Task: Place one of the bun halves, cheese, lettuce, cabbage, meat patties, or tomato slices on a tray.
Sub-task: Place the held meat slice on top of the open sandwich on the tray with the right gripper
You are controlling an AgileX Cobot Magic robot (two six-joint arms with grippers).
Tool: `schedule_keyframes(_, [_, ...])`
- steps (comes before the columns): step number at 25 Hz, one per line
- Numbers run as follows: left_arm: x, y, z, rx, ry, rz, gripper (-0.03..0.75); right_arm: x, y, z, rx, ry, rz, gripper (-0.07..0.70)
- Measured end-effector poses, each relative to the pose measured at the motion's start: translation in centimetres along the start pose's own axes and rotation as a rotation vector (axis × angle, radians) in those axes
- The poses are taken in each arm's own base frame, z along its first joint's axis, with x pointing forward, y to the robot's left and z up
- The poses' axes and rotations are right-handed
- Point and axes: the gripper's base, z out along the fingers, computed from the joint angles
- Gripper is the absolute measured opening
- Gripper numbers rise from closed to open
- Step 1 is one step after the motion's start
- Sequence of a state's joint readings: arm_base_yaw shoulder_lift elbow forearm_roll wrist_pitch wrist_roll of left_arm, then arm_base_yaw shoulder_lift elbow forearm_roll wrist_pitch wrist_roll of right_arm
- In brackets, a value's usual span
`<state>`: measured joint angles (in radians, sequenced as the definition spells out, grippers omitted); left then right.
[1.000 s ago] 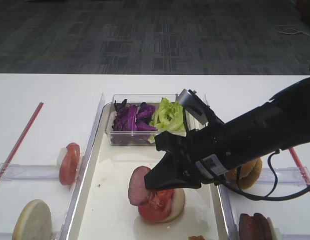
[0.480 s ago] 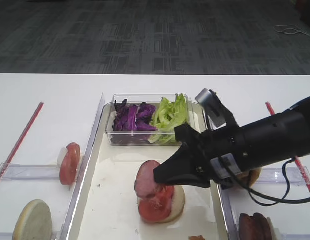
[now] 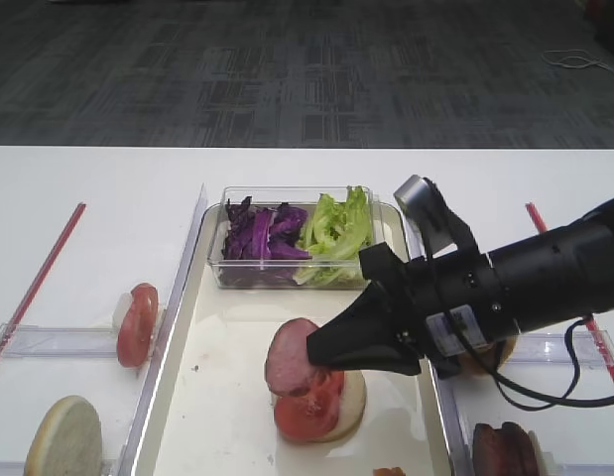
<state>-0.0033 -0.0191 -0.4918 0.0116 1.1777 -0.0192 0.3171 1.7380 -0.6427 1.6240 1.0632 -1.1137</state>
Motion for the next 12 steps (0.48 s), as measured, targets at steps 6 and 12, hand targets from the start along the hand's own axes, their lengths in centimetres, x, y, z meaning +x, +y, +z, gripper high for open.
schedule_keyframes(6, [0.0, 0.0, 0.0, 0.0, 0.0, 0.0, 0.41, -0.1, -1.3, 0.7, -0.005, 0.003, 0.018, 0.069])
schedule_keyframes(12, [0.0, 0.0, 0.0, 0.0, 0.0, 0.0, 0.41, -0.4, -2.1, 0.8, 0.009, -0.012, 0.022, 0.069])
